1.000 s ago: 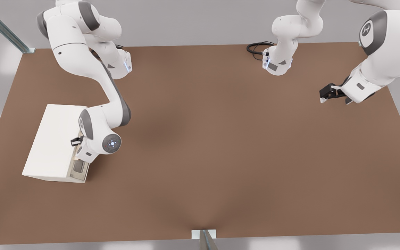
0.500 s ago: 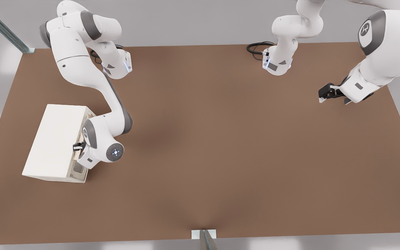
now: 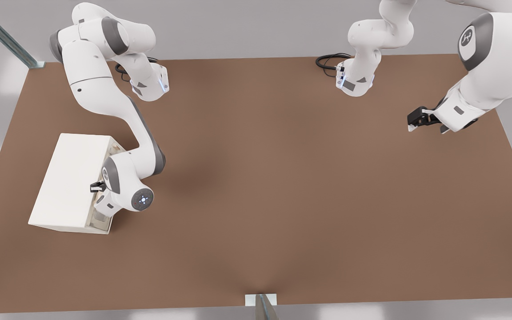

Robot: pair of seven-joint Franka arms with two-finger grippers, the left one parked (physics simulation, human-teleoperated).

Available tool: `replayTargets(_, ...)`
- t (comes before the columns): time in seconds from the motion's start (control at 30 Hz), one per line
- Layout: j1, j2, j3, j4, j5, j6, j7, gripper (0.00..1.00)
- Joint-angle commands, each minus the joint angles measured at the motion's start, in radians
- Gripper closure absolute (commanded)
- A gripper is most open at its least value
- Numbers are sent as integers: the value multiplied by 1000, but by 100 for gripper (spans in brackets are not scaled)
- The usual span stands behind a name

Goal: Keep left arm still and open the oven door with right arm

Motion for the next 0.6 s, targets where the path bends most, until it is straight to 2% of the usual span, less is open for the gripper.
replayTargets(0.0,0,1,2,7,17,-4,45,79)
replayTargets(0.13,28,2,6,30,29,-19,55,79)
replayTargets(0.27,115,36,9,133,140,-80,79,79)
replayTargets(0.3,130,45,9,179,181,-114,74,62)
replayTargets(0.33,121,45,5,246,246,-116,-7,0)
replayTargets(0.37,101,47,0,349,279,-182,-99,0)
replayTargets(0.4,45,33,-2,481,405,-271,-188,0)
replayTargets(0.43,-72,-4,-2,538,623,-303,-273,0)
replayTargets(0.47,-135,-70,5,540,711,-301,-323,0)
replayTargets(0.57,-138,-336,-11,319,648,-245,-336,0)
